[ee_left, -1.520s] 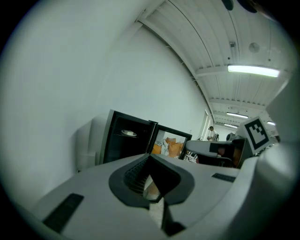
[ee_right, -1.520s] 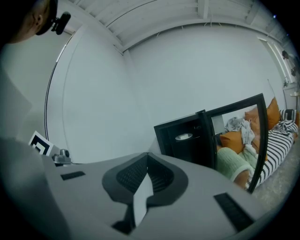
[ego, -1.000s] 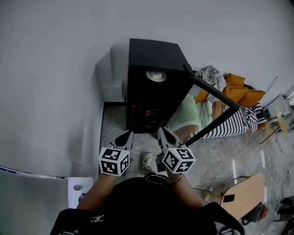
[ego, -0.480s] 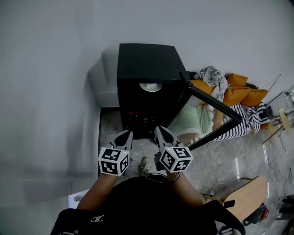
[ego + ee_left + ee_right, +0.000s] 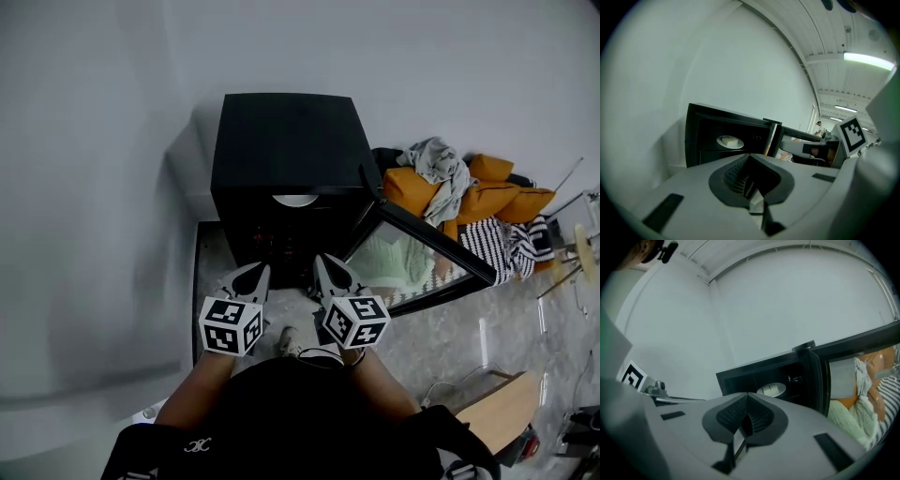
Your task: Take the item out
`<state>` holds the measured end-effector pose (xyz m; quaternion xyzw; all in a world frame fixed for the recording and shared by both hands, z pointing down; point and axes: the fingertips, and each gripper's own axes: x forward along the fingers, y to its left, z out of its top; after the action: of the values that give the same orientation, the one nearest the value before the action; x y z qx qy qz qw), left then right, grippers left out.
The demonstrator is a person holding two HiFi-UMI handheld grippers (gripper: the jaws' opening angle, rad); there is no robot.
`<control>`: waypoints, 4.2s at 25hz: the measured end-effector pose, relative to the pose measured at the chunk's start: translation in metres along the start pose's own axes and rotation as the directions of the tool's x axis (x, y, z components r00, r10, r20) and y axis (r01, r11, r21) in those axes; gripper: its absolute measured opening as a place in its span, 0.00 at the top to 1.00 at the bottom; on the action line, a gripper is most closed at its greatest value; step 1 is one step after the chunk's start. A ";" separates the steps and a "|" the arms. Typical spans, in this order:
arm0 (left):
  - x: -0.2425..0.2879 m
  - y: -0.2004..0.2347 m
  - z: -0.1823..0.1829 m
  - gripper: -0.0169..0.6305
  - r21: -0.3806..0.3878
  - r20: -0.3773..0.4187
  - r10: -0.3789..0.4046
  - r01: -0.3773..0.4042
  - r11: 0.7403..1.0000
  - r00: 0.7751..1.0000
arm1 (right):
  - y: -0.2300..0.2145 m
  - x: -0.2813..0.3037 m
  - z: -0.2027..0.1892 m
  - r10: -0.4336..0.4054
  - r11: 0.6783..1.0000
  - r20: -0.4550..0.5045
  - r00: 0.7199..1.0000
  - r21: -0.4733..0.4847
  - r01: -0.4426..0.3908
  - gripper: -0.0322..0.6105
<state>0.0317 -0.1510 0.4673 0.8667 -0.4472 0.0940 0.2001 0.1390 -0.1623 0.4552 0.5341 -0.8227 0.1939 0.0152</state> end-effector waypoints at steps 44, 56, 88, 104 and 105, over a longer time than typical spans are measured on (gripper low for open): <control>0.024 0.072 0.010 0.97 -0.018 -0.045 -0.015 0.014 1.000 0.999 | -0.075 0.144 -0.042 -0.022 0.290 0.044 0.999 0.956 -0.036 0.94; 0.022 0.085 0.013 0.97 -0.025 -0.045 0.013 -0.014 1.000 0.999 | -0.098 0.167 -0.053 -0.072 0.257 -0.014 0.997 0.966 0.032 0.93; 0.016 0.106 0.014 0.97 -0.044 -0.023 0.038 -0.039 0.998 0.999 | -0.115 0.185 -0.062 -0.117 0.152 -0.113 0.987 0.980 0.131 0.84; 0.019 0.102 0.011 0.97 -0.049 -0.027 0.019 -0.020 0.999 0.999 | -0.112 0.183 -0.064 -0.104 0.202 -0.117 0.988 0.970 0.136 0.91; 0.019 0.102 0.011 0.97 -0.050 -0.028 0.018 -0.019 0.999 0.999 | -0.112 0.181 -0.065 -0.106 0.207 -0.116 0.988 0.969 0.136 0.91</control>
<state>-0.0406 -0.2226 0.4907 0.8559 -0.4545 0.0965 0.2269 0.1486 -0.3386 0.5909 0.4862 -0.4760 0.6700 -0.2969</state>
